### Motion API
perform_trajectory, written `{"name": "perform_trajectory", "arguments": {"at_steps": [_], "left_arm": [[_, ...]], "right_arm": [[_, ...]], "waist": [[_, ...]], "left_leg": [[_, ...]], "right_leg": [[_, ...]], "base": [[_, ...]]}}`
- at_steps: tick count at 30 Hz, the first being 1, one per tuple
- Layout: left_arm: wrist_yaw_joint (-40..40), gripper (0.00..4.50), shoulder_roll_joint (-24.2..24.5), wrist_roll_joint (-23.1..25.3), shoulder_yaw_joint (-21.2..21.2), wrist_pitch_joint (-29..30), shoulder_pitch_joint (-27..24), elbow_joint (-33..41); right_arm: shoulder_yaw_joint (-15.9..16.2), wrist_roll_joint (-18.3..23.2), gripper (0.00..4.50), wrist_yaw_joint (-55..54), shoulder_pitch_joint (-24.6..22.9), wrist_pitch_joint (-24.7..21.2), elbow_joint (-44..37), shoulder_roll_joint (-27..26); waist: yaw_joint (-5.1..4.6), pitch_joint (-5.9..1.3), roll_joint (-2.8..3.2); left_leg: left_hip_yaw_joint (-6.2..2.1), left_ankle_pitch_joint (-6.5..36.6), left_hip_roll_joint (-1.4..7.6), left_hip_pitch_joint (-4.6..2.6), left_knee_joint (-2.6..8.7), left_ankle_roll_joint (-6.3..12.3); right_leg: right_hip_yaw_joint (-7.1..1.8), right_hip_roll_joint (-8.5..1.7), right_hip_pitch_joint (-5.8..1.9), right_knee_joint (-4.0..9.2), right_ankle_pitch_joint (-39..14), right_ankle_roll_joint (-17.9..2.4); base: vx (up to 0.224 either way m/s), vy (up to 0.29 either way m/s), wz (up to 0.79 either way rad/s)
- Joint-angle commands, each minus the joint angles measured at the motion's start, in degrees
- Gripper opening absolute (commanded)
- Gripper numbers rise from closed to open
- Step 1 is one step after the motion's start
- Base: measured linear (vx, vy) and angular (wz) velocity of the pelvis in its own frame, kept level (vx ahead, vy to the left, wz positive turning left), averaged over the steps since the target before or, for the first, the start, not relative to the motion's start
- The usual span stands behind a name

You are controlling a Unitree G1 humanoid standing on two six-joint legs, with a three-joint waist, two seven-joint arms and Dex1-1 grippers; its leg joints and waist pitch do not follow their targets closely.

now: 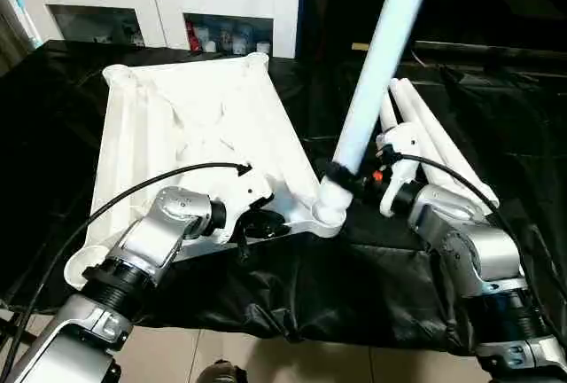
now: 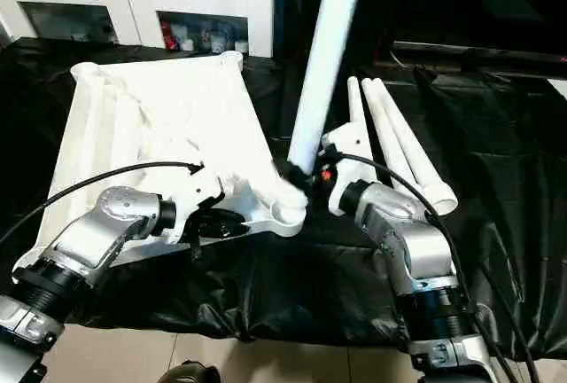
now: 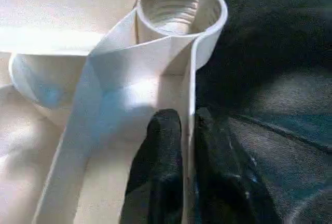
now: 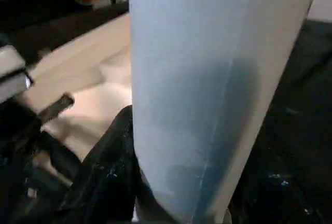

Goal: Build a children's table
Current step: Insert table leg to table base

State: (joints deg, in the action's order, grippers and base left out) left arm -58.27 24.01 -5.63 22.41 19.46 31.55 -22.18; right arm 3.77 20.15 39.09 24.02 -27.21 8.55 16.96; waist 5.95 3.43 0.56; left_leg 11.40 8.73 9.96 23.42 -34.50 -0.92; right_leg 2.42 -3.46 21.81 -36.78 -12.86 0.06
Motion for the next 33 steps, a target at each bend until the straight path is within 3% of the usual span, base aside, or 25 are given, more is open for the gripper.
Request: {"name": "perform_trajectory", "arguments": {"at_steps": [1, 6, 15, 17, 26, 33], "left_arm": [[-0.5, 0.31, 0.2, 1.1, 0.5, 0.1, 0.2, 0.1], [-1.4, 0.02, 0.2, 0.7, 0.4, -0.2, 0.1, 0.5], [-4.3, 0.0, 0.1, 0.0, 0.5, -2.7, -1.3, 2.7], [-4.2, 0.0, -0.2, 0.3, 0.6, -3.0, -1.3, 2.7], [-4.4, 0.0, -0.8, 0.3, 0.2, -3.3, -1.4, 3.0], [-3.1, 0.0, -1.0, 0.8, -1.0, -4.2, -1.1, 1.9]], "right_arm": [[0.4, 0.1, 1.89, 1.0, 0.5, -0.7, 0.7, 0.7], [0.6, -0.6, 1.89, 1.9, 1.2, -0.2, 4.3, 0.4], [1.2, -0.8, 1.89, 3.6, 2.4, 0.4, 9.0, -0.5], [2.1, -1.2, 1.89, 4.9, 2.7, 0.2, 9.6, -0.3], [3.1, -2.4, 1.89, 5.7, 2.9, 1.3, 10.8, 0.2], [-0.6, -1.4, 1.89, 4.5, -0.7, 3.9, 12.1, 0.3]], "waist": [[-0.06, -3.94, 0.45], [-0.11, -4.07, 0.43], [-0.07, -4.13, 0.35], [0.05, -4.09, -0.01], [0.13, -4.0, 0.1], [0.41, -4.0, 0.31]], "left_leg": [[-2.16, 16.8, 3.61, -2.57, 4.54, -3.9], [-2.11, 16.2, 3.61, -2.62, 4.45, -3.63], [-1.95, 14.7, 3.64, -2.51, 4.39, -2.77], [-1.92, 14.8, 3.65, -2.52, 4.39, -2.68], [-1.96, 15.3, 3.71, -2.55, 4.49, -2.94], [-2.0, 16.5, 3.82, -2.71, 4.57, -3.05]], "right_leg": [[-2.73, -5.41, -1.29, 5.03, -9.9, -11.7], [-2.66, -5.33, -1.21, 4.87, -8.5, -12.3], [-2.63, -5.3, -1.3, 4.69, -6.1, -13.0], [-2.65, -5.37, -1.36, 4.7, -7.1, -12.7], [-2.75, -5.41, -1.17, 4.96, -9.3, -11.9], [-2.79, -5.49, -1.05, 5.13, -9.4, -11.9]], "base": [[0.0, 0.0, 0.0], [0.0, 0.0, 0.0], [0.0, 0.0, 0.0], [0.0, 0.0, 0.0], [0.0, 0.0, 0.0], [0.0, 0.0, 0.0]]}}
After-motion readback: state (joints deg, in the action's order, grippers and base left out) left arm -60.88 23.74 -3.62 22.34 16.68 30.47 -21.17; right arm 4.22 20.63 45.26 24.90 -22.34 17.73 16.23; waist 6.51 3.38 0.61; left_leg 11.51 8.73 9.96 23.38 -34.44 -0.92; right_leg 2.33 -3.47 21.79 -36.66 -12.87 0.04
